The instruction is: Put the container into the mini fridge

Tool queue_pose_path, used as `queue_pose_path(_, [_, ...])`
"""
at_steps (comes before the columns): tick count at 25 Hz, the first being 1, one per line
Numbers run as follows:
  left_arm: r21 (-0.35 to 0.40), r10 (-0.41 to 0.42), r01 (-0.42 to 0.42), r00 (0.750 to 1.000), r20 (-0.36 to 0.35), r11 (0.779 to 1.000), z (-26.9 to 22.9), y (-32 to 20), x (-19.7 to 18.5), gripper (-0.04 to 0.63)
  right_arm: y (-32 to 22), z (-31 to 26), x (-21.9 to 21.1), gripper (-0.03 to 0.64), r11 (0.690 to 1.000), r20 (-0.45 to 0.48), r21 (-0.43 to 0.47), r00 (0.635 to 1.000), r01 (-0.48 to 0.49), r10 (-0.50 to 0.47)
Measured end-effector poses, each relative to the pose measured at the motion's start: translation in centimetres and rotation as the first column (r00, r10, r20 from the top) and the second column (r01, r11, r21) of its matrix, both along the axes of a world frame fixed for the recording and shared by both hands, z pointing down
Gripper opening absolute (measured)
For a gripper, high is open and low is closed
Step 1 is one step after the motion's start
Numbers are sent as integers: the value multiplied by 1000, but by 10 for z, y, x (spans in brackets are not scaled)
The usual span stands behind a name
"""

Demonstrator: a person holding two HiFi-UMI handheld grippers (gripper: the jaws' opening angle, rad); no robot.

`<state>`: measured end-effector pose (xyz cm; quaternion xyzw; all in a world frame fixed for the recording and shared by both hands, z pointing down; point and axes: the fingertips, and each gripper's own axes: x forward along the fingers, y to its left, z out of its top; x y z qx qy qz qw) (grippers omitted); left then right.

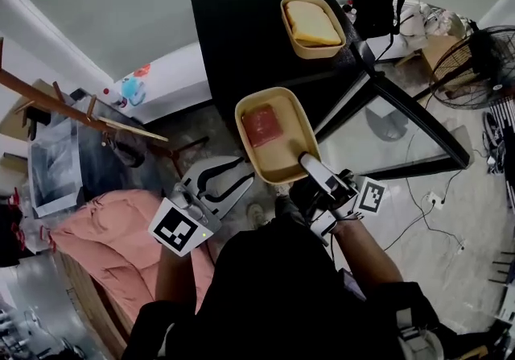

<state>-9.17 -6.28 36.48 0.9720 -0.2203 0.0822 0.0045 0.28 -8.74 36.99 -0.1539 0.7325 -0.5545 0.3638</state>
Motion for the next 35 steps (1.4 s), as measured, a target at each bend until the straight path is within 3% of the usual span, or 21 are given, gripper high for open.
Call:
queue_pose_path(11, [-96,64,-64,998,-5,993,37,19,19,126,26,54,32,224,997,-14,-19,997,-70,70])
queue_pose_path(19, [-134,69,-66,997,17,989,55,21,27,126,-2,104,50,224,987,-53,-72,989,-142,138])
queue_pose_path(26, [-161,3,1,1000,24,987,59,15,14,124,-34,131,50,224,988,-107,-96,988,-123,113])
queue_pose_path(35, [-214,-106,116,993,55,970,69,4,-13,121,-65,138,27,224,997,-112,-69,994,-23,15])
